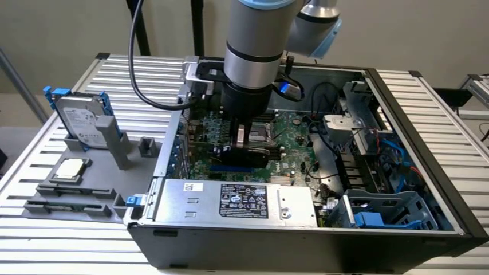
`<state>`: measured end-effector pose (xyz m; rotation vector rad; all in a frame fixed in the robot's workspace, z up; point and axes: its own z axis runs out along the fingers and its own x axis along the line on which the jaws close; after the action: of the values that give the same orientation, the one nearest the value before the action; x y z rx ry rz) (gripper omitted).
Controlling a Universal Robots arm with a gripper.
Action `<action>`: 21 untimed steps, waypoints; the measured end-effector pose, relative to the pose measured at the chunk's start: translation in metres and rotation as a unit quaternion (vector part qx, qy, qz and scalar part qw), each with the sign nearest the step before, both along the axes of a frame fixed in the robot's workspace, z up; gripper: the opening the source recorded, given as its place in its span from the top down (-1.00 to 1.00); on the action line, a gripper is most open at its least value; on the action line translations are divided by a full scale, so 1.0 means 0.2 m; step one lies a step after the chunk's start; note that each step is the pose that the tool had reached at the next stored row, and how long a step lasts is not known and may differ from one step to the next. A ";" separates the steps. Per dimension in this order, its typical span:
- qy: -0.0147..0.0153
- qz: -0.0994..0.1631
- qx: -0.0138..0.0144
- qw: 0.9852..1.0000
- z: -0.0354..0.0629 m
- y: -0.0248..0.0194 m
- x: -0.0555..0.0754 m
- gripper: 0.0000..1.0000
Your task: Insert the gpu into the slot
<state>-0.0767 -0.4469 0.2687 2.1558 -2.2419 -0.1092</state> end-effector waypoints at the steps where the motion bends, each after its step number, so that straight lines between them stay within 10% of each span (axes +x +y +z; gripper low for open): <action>1: 0.000 0.001 0.000 1.000 -0.001 0.000 0.00 0.47; 14: 0.000 0.006 -0.001 1.000 -0.022 0.000 0.00 0.47; 21: 0.006 0.006 -0.001 1.000 -0.042 0.000 0.00 0.47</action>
<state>-0.0767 -0.4469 0.2604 2.1603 -2.2216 -0.1185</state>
